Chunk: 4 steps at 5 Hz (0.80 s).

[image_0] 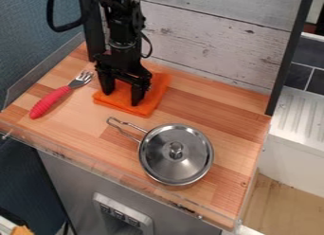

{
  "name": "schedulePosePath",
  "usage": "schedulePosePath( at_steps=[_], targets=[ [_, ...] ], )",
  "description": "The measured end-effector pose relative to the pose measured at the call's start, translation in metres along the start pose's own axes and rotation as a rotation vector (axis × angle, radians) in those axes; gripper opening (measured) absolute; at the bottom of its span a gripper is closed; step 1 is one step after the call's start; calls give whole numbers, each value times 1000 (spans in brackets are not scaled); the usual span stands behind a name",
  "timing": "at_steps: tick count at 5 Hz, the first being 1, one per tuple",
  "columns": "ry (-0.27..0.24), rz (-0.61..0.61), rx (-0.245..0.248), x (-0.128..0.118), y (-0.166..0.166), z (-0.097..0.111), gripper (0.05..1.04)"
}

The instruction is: Moved the orange object to the upper left side of the table

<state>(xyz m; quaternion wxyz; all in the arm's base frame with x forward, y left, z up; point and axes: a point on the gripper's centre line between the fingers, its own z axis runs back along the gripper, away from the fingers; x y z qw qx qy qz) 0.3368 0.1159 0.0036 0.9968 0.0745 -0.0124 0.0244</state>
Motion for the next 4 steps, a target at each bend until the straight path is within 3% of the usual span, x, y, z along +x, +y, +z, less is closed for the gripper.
schedulePosePath(
  at_steps=[1,2,3,4],
  targets=[
    [14,-11,-39,-4,1,0,1001],
    [-6,-41,-120,-5,0,16,1001],
    [-79,-58,-147,-3,4,53,1001],
    [-61,-90,-143,-9,5,60,1001]
  ],
)
